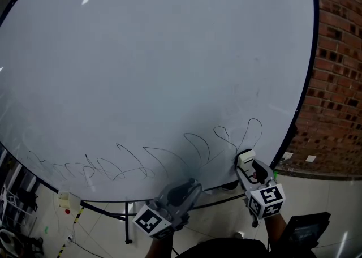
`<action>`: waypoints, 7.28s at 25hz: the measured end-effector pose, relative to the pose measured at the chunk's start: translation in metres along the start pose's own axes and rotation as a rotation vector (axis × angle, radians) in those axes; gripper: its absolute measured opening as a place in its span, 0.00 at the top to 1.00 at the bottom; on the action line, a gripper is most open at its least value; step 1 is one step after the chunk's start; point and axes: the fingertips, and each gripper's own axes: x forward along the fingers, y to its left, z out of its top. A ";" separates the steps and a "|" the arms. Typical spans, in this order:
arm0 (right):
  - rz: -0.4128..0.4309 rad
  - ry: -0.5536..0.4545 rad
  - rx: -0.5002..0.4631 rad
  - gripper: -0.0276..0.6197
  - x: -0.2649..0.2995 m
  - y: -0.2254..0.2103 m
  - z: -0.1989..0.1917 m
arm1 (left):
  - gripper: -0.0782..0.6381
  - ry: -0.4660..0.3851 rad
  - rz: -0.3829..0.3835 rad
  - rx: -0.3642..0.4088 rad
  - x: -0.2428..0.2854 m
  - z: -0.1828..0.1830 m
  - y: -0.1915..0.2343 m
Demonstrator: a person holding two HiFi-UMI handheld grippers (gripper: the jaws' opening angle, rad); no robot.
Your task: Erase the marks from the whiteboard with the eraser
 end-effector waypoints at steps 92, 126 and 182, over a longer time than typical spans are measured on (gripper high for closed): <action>0.003 -0.075 -0.145 0.61 -0.007 0.005 0.066 | 0.80 -0.050 -0.060 0.022 0.019 0.012 -0.014; -0.048 -0.159 -0.100 0.61 -0.027 -0.035 0.109 | 0.80 -0.076 -0.055 0.046 0.011 0.021 -0.020; -0.091 -0.245 -0.128 0.61 -0.031 -0.016 0.164 | 0.80 -0.092 -0.065 0.045 0.003 0.027 -0.017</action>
